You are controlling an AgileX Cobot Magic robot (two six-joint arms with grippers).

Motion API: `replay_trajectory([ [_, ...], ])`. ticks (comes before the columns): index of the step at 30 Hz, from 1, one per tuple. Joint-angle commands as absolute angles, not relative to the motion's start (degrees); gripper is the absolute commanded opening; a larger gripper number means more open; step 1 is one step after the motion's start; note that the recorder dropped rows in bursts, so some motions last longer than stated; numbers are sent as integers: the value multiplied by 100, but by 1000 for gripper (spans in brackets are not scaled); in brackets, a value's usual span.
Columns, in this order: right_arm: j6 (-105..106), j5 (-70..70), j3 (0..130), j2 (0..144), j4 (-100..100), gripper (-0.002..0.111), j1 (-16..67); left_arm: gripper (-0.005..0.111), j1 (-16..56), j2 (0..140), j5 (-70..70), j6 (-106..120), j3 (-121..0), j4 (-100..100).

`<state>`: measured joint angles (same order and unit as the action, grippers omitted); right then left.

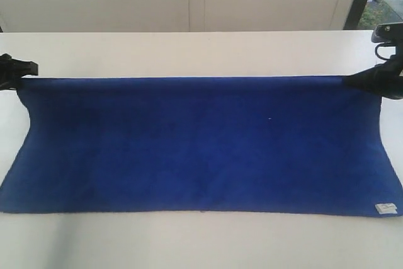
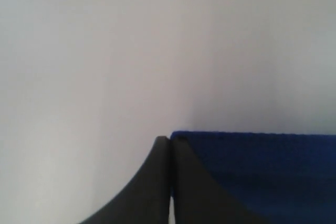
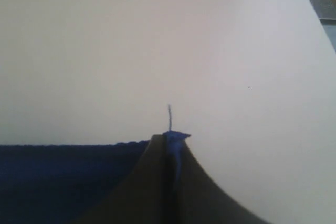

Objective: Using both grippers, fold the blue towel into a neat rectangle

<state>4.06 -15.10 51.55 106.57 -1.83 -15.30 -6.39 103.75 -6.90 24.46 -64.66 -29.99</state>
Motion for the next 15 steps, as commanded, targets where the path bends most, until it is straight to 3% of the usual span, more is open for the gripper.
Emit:
replay_trajectory([
  [1, 436, -1677, 5484, 10970, 0, 0, -1717, 0, -655, 10800, -455, 2418, -6793, -2959],
  [15, 436, -1924, 6029, 11658, 0, 0, -1717, 0, -328, 11556, 63, 2384, -7273, -2959],
])
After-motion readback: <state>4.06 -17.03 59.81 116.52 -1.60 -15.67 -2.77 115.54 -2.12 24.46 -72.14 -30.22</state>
